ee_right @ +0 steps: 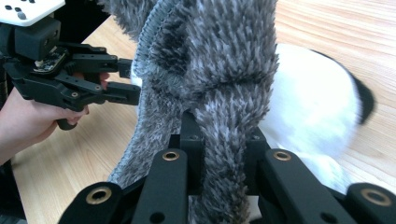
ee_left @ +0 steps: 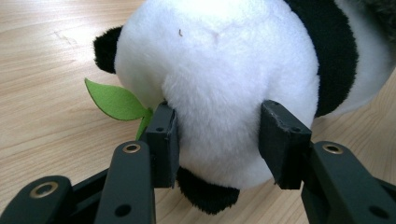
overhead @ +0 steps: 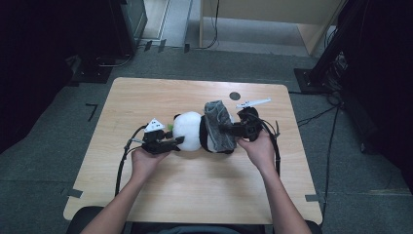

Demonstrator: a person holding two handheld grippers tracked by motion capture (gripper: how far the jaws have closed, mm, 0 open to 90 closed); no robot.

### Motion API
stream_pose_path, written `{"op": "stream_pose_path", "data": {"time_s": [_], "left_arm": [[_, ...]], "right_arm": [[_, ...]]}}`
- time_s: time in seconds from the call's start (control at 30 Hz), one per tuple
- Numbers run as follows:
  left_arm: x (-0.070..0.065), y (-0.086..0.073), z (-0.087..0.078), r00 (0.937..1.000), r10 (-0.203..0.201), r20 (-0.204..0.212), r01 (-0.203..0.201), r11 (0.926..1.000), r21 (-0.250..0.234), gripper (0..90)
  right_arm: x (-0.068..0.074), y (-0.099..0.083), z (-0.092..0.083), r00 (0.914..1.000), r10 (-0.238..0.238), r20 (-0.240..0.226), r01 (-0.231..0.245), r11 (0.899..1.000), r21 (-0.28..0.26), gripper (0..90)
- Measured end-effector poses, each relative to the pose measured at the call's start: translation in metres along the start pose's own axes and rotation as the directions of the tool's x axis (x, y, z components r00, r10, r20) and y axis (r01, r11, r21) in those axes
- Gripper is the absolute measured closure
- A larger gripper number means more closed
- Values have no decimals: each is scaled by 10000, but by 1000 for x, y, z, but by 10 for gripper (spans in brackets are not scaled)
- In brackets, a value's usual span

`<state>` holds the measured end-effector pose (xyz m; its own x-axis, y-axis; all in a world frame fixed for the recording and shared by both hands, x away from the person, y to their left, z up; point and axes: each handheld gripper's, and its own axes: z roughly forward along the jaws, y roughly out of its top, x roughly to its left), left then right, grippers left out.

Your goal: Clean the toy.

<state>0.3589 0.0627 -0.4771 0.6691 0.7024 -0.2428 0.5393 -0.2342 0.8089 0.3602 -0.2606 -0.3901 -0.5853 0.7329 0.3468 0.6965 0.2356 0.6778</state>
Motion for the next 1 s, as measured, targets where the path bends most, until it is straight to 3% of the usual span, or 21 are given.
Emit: {"op": "stream_pose_path", "data": {"time_s": [0.23,0.6,0.7,0.9,1.0], "left_arm": [[1,0,0,10000,6,57,-6,10000,16,525],[1,0,0,9999,3,105,-2,10000,-32,525],[0,0,-1,9999,-44,120,44,10000,-34,526],[-7,-1,-6,9996,-210,212,210,9998,15,538],[-7,-2,-6,9999,-59,108,59,10000,-19,517]], "right_arm": [[-16,-13,-15,9981,446,436,-442,9990,-112,781],[-42,-40,-15,9900,1184,763,-1181,9930,-80,782],[-47,-42,-13,9861,1100,1246,-1119,9937,85,782],[-52,-35,-11,9835,1135,1410,-1151,9933,32,783],[-53,-30,-8,9825,1073,1524,-1100,9939,93,783]]}}
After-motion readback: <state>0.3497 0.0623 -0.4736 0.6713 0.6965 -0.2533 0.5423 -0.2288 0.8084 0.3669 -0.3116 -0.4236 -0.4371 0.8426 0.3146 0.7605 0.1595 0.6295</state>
